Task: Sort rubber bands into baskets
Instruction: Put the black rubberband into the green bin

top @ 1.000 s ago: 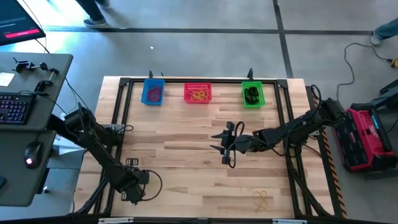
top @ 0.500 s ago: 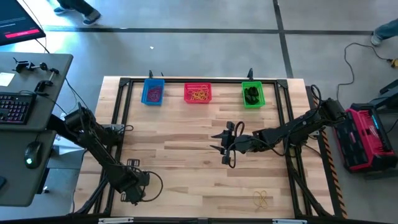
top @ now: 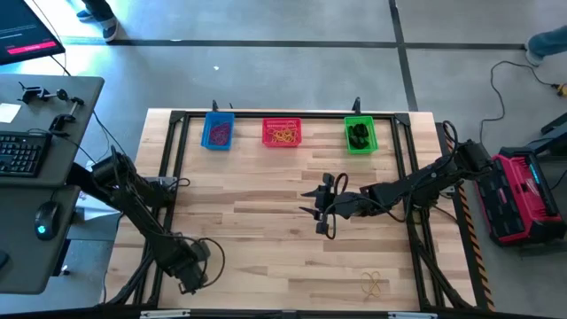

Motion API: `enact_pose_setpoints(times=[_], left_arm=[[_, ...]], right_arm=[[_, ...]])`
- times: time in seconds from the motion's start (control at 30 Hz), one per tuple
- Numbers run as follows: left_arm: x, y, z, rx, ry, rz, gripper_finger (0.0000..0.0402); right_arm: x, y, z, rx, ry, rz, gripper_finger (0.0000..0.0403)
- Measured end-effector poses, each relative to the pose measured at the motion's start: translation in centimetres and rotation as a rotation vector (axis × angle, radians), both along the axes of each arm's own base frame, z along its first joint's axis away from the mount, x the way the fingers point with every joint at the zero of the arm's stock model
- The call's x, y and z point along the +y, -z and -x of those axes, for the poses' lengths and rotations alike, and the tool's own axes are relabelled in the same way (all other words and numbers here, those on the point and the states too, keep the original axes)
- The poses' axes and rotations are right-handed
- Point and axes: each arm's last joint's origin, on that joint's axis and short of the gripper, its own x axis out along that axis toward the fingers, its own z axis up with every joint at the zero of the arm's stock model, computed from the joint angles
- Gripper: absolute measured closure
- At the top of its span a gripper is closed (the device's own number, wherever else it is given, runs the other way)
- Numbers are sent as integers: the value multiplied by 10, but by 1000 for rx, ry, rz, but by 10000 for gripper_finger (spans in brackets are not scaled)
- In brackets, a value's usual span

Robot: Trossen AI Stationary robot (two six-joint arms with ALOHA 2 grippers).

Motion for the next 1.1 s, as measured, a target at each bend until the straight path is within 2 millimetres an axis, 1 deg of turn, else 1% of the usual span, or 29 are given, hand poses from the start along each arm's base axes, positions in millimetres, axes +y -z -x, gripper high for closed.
enact_pose_setpoints(times=[0.13, 0.27, 0.37, 0.47, 0.57, 0.63, 0.73, 0.83, 1.0, 1.03, 1.1], left_arm=[[-1, 0, 2, 9, -110, -30, 318], [-1, 0, 1, -9, -153, -55, 271], [1, 5, 0, -38, -177, -61, 243], [3, 15, 2, -50, -204, -43, 227], [7, 22, 5, -40, -233, -55, 224], [8, 24, 6, -31, -232, -61, 230], [8, 23, 6, -33, -216, -57, 254], [6, 21, 4, -46, -178, -46, 296], [3, 13, 0, -110, -99, -53, 383], [2, 11, -2, -141, -78, -57, 391], [-1, 7, -6, -209, -30, -65, 393]], right_arm=[[0, 0, 0, 1, -5, -3, 232], [0, 0, 0, 1, -8, -4, 232], [0, 0, 0, 1, -8, -4, 232], [0, 0, 0, 3, -8, -4, 232], [0, 1, 0, 8, -9, -3, 232], [0, 1, 0, 8, -9, -3, 232], [0, 1, 0, 8, -9, -3, 232], [0, 1, 0, 8, -10, -3, 232], [0, 1, 0, 8, -10, -3, 232], [0, 1, 0, 8, -10, -3, 232], [0, 1, 0, 10, -19, -2, 232]])
